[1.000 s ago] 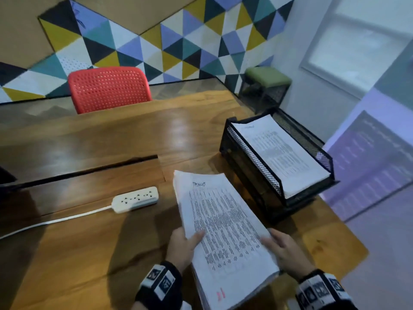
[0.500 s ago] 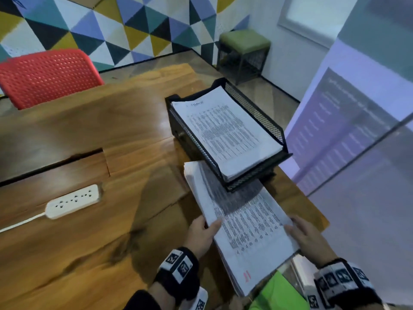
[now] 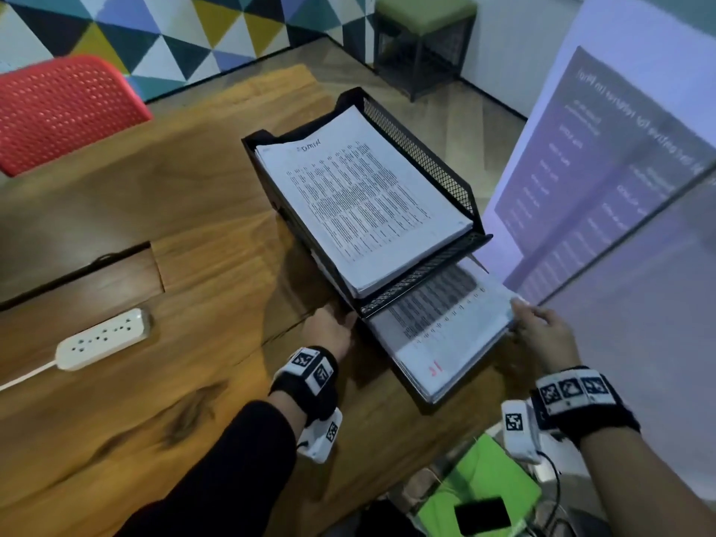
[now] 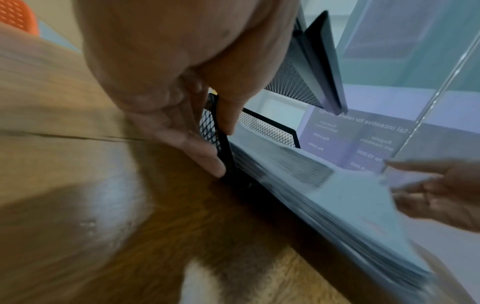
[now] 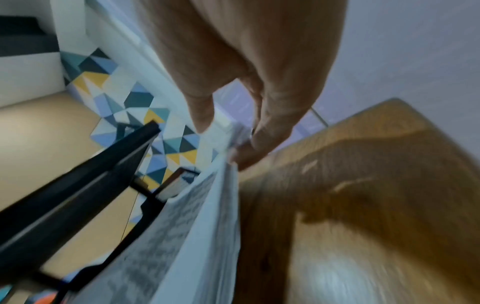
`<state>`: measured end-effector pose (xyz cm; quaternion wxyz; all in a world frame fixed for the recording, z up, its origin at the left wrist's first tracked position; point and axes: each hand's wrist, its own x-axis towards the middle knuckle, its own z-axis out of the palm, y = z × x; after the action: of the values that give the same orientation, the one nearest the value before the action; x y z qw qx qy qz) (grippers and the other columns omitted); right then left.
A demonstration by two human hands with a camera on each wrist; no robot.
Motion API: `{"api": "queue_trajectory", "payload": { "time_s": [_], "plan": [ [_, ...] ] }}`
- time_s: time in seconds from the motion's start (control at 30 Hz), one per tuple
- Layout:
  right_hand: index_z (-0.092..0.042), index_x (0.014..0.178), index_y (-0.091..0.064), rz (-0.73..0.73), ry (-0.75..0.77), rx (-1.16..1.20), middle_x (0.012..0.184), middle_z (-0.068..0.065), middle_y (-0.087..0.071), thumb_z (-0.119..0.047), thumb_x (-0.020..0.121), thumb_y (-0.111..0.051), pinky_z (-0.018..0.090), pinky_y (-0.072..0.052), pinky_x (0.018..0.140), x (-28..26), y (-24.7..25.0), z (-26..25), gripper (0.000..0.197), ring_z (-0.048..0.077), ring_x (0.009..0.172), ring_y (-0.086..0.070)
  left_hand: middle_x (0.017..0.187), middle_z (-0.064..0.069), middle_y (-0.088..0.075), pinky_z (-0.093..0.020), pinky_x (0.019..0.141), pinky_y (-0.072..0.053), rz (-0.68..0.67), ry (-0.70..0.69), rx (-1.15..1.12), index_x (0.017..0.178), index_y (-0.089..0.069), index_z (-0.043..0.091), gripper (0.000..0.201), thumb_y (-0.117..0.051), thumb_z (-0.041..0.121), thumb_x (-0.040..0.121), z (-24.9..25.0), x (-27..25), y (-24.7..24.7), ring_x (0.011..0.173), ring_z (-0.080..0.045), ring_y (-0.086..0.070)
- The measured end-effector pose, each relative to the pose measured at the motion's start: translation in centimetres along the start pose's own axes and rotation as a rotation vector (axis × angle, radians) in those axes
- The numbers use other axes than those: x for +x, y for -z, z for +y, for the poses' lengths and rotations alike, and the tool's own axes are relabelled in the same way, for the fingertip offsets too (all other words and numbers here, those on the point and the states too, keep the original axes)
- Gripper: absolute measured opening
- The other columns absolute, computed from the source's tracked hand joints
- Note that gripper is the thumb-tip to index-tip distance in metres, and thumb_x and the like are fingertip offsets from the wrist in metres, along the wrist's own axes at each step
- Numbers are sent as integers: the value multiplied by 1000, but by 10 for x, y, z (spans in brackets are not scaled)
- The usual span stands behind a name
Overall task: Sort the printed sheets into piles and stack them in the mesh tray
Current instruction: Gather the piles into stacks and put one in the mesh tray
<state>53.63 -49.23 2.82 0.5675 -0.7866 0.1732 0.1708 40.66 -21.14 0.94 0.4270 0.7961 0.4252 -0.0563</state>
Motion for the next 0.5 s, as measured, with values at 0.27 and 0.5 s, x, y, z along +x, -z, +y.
{"api": "queue_trajectory", "payload": {
  "time_s": [0.27, 0.5],
  "plan": [
    [9, 99, -60, -105, -156, -142, 85, 16, -62, -12, 97, -54, 12, -41, 36, -5, -51, 13, 23, 18, 60, -56, 78, -8, -75, -21, 46, -41, 30, 18, 52, 104, -70, 10, 26, -57, 31, 97, -1, 1, -9, 56, -17, -67],
    [2, 113, -61, -113, -58, -234, 99, 15, -63, -15, 94, -57, 26, -53, 66, 6, -115, -13, 26, 29, 86, -63, 91, -7, -76, -32, 64, -57, -15, 33, -45, 119, -68, 12, 36, -59, 38, 96, -11, 3, -7, 70, -22, -73]
  ]
}}
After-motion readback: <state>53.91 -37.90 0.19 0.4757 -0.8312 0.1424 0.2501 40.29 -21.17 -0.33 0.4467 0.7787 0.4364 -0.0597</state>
